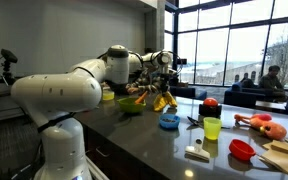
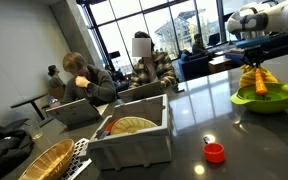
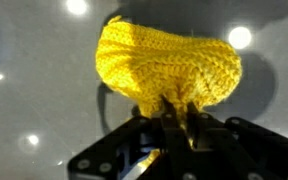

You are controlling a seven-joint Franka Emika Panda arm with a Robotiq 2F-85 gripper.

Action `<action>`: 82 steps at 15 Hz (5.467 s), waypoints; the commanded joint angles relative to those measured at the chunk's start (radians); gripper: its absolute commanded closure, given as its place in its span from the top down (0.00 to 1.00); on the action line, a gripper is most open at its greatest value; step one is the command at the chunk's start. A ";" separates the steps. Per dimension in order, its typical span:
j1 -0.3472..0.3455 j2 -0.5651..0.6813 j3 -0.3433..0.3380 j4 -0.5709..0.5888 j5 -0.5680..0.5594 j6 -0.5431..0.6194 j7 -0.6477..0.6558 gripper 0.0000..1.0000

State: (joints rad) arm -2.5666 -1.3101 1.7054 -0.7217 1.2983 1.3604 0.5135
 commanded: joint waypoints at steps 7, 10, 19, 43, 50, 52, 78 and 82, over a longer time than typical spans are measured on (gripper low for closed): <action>-0.017 -0.052 0.030 0.045 -0.004 -0.088 -0.072 0.03; -0.010 -0.071 0.029 0.042 -0.007 -0.106 -0.089 0.03; -0.032 -0.157 0.018 -0.029 -0.024 -0.157 -0.084 0.03; -0.042 -0.080 0.004 0.048 0.026 -0.205 -0.048 0.03; -0.031 -0.115 0.003 0.027 0.010 -0.190 -0.070 0.03; -0.034 -0.146 0.001 -0.008 0.004 -0.188 -0.068 0.03; -0.048 -0.086 -0.041 -0.008 0.046 -0.163 -0.015 0.03; -0.032 -0.084 -0.040 -0.011 0.037 -0.138 -0.028 0.03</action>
State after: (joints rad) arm -2.5973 -1.4033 1.6710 -0.7330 1.3213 1.2154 0.4878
